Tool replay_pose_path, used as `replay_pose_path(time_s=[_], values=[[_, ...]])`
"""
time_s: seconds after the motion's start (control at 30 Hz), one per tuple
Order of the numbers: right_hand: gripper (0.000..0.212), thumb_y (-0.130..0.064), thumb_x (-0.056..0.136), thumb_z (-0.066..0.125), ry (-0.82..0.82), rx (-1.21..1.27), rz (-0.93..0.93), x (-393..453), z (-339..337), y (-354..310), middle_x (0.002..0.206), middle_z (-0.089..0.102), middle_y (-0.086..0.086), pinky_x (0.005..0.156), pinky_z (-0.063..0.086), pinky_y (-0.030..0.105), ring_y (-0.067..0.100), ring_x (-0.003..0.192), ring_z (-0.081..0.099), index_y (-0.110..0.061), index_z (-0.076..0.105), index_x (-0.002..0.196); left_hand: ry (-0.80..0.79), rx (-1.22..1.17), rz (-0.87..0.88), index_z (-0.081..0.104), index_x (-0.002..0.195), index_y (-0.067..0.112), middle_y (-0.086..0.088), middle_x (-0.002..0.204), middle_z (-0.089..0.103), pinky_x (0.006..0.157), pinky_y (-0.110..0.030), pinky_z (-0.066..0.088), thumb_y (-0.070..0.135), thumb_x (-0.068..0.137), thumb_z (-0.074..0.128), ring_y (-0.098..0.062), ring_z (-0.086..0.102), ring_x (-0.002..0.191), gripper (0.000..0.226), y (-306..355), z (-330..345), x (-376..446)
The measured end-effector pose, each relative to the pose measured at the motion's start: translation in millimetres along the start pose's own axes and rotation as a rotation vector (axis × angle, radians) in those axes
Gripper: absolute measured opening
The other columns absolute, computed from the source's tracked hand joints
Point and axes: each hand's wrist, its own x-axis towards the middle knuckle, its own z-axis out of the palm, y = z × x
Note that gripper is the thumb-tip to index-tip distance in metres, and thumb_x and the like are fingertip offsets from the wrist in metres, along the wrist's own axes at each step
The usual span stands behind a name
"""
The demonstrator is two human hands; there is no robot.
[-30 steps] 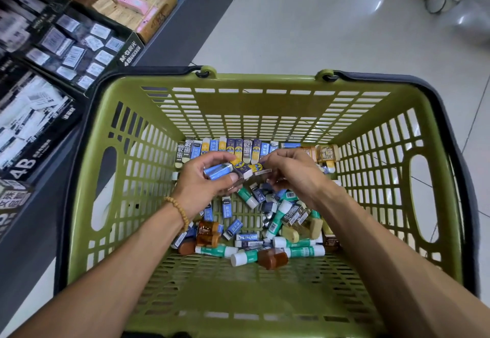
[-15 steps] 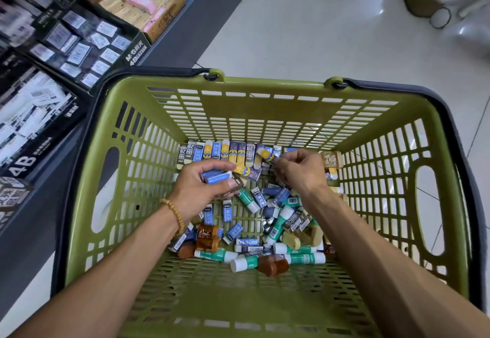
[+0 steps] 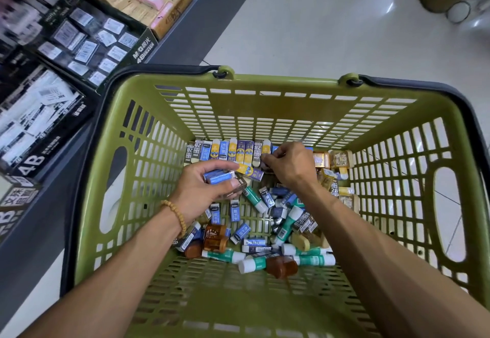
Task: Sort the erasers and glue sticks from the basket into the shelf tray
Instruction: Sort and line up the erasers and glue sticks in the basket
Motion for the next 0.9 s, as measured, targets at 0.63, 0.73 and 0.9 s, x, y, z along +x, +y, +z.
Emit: replay_pose_path(time_s=[0.63, 0.73, 0.9], values=[[0.032, -0.023, 0.090, 0.073, -0.021, 0.414, 0.220, -14, -28, 20, 0.091, 0.073, 0.025, 0.080, 0.060, 0.042, 0.033, 0.074, 0.070, 0.009, 0.071, 0.092, 0.001, 0.035, -0.048, 0.072, 0.098, 0.017, -0.010, 0.114, 0.068, 0.071, -0.033, 0.061, -0.015, 0.074, 0.071, -0.028, 0.072, 0.089, 0.041, -2, 10, 3], [0.030, -0.027, 0.090, 0.073, 0.022, 0.304, 0.190, -6, -22, 14, 0.086, 0.074, 0.017, 0.083, 0.059, 0.041, 0.028, 0.076, 0.071, 0.002, 0.074, 0.081, 0.016, 0.037, -0.060, 0.072, 0.095, 0.015, -0.004, 0.117, 0.065, 0.070, -0.030, 0.061, -0.015, 0.073, 0.071, -0.023, 0.073, 0.085, 0.037, -1, 9, 4], [0.033, -0.030, 0.086, 0.075, 0.031, 0.089, 0.064, 3, -13, 6, 0.066, 0.070, 0.014, 0.065, 0.058, 0.039, 0.019, 0.055, 0.058, -0.004, 0.072, 0.066, 0.044, 0.058, -0.054, 0.074, 0.092, 0.018, 0.000, 0.112, 0.068, 0.076, -0.032, 0.059, -0.011, 0.072, 0.075, -0.022, 0.073, 0.087, 0.035, -3, 7, 6]])
